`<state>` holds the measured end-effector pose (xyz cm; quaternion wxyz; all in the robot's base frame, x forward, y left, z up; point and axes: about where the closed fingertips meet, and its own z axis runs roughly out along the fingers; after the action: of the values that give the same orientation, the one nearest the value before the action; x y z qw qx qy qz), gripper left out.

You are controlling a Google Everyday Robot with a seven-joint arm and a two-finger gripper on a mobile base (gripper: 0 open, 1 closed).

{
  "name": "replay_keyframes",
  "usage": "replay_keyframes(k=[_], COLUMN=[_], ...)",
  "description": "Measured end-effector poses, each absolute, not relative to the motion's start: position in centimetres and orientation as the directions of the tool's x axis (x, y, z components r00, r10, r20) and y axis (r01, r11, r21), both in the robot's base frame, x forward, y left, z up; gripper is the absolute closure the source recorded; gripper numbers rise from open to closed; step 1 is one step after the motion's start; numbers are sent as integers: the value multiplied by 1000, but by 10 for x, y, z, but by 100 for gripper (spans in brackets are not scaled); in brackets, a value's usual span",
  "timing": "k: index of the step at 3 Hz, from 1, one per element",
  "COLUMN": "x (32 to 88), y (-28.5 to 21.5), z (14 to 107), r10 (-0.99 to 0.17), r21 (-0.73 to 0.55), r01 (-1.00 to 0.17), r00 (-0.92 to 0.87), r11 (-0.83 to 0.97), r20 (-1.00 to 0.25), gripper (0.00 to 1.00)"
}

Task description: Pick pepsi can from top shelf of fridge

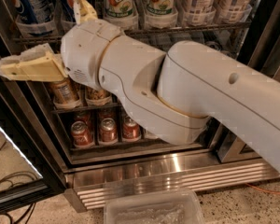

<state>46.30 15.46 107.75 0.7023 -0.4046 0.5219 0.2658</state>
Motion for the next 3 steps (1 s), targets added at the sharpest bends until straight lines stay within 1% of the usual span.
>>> replay_keyframes(k=[1, 2, 3], x=[471, 477, 481], y=[167, 175, 180], z=[1081, 1082, 1089], r10=[-31, -13, 4], r21=[-292, -288, -285], r01=[-802, -807, -802], r00=[324, 328, 337], r11=[521, 515, 524], r20=[-945, -945, -941], gripper=[0, 7, 18])
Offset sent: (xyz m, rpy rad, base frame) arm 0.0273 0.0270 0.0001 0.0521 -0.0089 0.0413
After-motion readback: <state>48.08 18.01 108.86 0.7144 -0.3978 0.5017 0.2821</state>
